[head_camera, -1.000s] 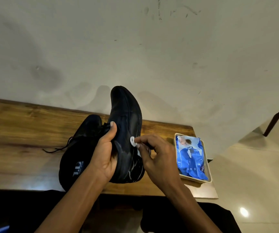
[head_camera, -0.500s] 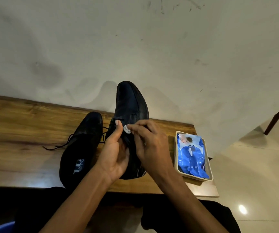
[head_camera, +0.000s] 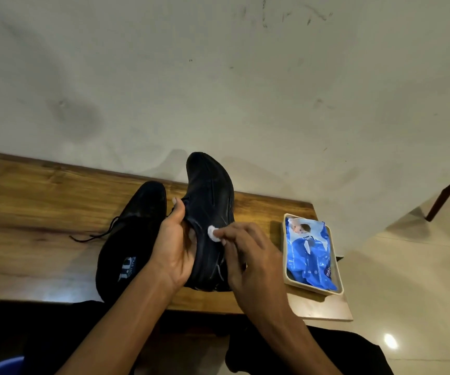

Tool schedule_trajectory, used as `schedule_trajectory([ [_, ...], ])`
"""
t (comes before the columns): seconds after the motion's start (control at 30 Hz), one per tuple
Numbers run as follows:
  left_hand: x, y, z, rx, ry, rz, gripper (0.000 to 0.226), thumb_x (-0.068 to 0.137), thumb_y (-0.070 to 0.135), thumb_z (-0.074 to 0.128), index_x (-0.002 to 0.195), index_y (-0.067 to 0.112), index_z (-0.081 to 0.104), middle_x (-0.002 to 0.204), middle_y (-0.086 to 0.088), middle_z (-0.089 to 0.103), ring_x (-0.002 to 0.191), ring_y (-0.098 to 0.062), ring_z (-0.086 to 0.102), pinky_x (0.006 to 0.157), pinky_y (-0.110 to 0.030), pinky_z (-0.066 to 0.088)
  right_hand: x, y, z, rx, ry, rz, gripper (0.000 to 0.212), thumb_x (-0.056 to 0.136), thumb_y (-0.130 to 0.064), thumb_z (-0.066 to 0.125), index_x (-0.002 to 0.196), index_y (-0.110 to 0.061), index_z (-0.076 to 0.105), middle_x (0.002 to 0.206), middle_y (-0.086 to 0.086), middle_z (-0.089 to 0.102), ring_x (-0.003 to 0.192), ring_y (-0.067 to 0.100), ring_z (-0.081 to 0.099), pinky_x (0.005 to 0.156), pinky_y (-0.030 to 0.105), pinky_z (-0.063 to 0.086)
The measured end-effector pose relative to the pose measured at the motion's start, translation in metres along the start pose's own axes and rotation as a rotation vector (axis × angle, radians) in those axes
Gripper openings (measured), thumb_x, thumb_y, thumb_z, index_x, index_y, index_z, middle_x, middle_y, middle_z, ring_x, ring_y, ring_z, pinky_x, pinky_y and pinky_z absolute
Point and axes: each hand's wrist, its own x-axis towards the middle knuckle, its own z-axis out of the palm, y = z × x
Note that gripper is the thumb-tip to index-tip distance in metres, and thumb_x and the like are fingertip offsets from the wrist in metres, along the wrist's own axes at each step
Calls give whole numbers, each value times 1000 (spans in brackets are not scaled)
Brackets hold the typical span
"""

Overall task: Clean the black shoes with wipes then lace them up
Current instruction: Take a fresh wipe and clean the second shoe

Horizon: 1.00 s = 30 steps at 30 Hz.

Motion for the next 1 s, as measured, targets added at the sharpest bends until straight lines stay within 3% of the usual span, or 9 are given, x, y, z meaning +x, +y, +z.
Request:
schedule_trajectory([
  [0.07,1,0,0,10,-9,29,59,101,54,34,117,4,63,98,-16,76,85,-25,76,65,-33,62,-8,-7,0,3,-56,-102,21,96,-14,58,114,-15,70,113,-2,62,105,7,57,86,17,48],
  [0.13,3,0,2,24,12,49,56,102,52,35,117,5,63,93,-14,77,80,-22,76,60,-30,61,-9,-5,-3,2,-112,-167,23,97,-15,57,115,-15,70,114,-1,62,105,8,56,87,17,47],
  [0.33,7,-2,2,88,18,-47,64,99,57,40,126,4,62,118,-21,70,111,-35,67,94,-47,52,18,29,-13,51,-27,40,17,94,-5,66,105,-14,74,105,-4,67,92,-4,57,75,7,42],
  [0.53,5,-5,3,125,-71,-68,45,95,36,59,122,1,66,112,-20,71,100,-33,71,84,-43,59,37,41,-15,51,12,77,15,90,-2,69,99,-13,75,97,-4,70,89,6,63,75,12,45],
  [0.63,4,-4,2,135,-29,-98,39,92,24,62,121,-2,65,109,-22,71,92,-34,71,75,-42,61,24,29,-19,38,-65,105,17,89,-5,70,99,-18,72,99,-7,69,92,1,60,80,8,42],
  [0.7,7,-2,1,126,18,-111,39,92,22,61,123,-2,63,113,-23,71,94,-36,70,77,-43,60,9,20,-26,73,-134,114,18,89,-6,70,100,-21,72,98,-11,68,92,-1,61,79,6,43],
  [0.8,12,4,-1,131,66,-99,39,90,19,62,122,-3,63,109,-22,71,94,-36,70,80,-44,56,-6,13,-37,192,-224,186,18,91,-9,71,100,-25,73,98,-17,68,96,2,64,77,11,48],
  [1.0,12,0,-2,119,36,-141,43,88,23,64,125,-1,62,115,-23,70,102,-37,70,88,-47,56,-5,12,-36,525,-216,554,13,95,-16,68,101,-25,75,101,-13,75,104,6,68,95,31,54],
])
